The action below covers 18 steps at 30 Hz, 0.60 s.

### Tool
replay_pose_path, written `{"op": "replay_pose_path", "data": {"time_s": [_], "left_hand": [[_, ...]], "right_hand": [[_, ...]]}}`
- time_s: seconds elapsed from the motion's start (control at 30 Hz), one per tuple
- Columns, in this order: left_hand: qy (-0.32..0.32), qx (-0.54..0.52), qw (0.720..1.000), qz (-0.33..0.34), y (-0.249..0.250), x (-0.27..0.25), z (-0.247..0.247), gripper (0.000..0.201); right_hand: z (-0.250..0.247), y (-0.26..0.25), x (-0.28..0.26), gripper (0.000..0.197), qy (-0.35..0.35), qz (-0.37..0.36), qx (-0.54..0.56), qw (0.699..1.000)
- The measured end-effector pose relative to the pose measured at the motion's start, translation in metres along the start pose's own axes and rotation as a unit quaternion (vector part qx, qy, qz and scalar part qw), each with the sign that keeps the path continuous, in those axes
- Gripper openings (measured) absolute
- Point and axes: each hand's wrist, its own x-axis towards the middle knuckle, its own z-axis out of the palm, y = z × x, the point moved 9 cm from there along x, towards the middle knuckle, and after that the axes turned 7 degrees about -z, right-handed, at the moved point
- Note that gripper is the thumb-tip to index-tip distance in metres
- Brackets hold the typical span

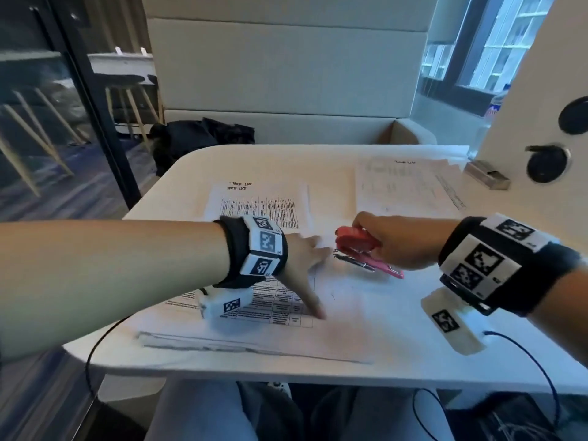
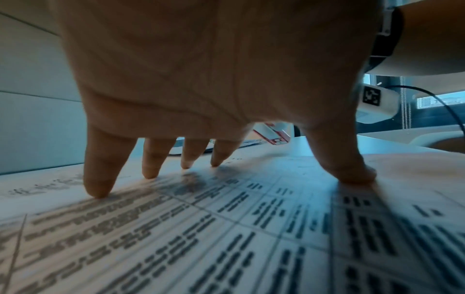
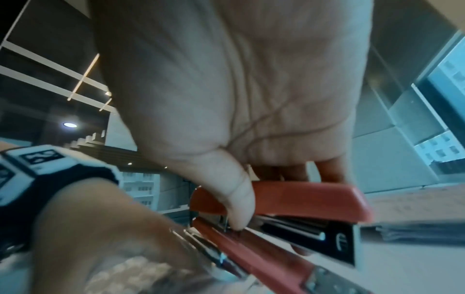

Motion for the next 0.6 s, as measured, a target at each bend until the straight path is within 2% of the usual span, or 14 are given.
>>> {"op": "replay_pose_path", "data": {"time_s": [0.1,0.2,0.3,0.4,0.53,0.6], "left_hand": [[-0.023,-0.01,1.0,-0.009,-0.004,0.005,0.006,0.124],[-0.032,-0.011,0.999,-0.023,-0.007,0.007,0.011,0.126],[-0.035,-0.021,0.999,-0.029,-0.009,0.009,0.015,0.13],[-0.032,-0.026,0.999,-0.029,-0.009,0.012,0.018,0.135],[-0.036,-0.027,0.998,-0.031,-0.011,0.014,0.021,0.136],[-0.037,-0.026,0.998,-0.031,-0.009,0.014,0.02,0.134]], "right_hand": [[0.02,-0.005,0.005,0.017,-0.026,-0.024,-0.031,0.999],[0.035,-0.007,0.008,0.026,-0.051,-0.03,-0.045,0.997],[0.039,-0.01,0.011,0.03,-0.049,-0.044,-0.06,0.996],[0.042,-0.014,0.012,0.02,-0.039,-0.075,-0.082,0.993],[0.041,-0.02,0.015,0.037,-0.031,-0.109,-0.08,0.99],[0.044,-0.021,0.017,0.032,-0.034,-0.113,-0.072,0.99]]}}
